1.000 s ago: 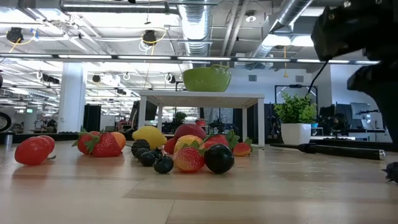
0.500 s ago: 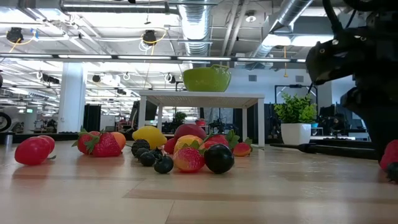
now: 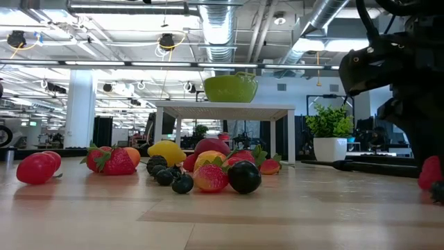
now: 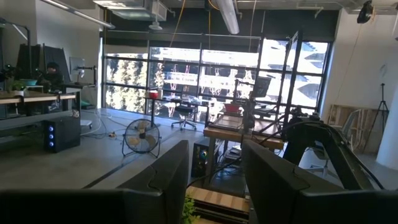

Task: Pick & Place Fruit
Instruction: Put the red strawberry into the green strainer bowl

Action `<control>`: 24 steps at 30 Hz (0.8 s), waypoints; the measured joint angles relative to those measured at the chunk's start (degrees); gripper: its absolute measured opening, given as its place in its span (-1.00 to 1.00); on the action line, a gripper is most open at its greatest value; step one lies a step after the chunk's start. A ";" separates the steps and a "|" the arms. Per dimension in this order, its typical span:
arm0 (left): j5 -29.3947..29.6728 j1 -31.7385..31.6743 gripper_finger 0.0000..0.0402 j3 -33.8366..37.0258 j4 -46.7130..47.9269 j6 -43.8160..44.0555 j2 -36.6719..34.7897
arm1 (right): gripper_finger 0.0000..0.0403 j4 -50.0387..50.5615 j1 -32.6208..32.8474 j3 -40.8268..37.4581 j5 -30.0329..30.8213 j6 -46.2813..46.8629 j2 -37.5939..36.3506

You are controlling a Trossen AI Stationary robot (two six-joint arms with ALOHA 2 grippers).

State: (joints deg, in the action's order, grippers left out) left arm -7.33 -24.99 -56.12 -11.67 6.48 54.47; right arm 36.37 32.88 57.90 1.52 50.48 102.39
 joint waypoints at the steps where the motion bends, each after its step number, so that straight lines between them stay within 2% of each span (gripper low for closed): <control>1: 0.00 0.02 -0.29 0.01 -0.01 0.00 -0.01 | -0.31 -0.04 0.01 -0.02 0.01 0.04 0.00; 9: 0.02 0.00 -0.29 0.00 -0.01 0.00 0.01 | -0.11 -0.43 -0.12 0.01 0.10 0.08 0.01; 19: 0.01 0.00 -0.29 0.01 0.00 0.00 0.00 | -0.35 -0.66 -2.68 0.01 -0.52 0.10 0.02; 24: 0.01 0.01 -0.29 0.01 0.00 0.00 -0.01 | -0.25 -2.93 -4.04 0.04 0.69 -2.07 0.11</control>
State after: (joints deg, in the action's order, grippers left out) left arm -7.32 -24.98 -56.11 -11.66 6.48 54.46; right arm 33.44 28.84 57.95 2.21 48.42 102.50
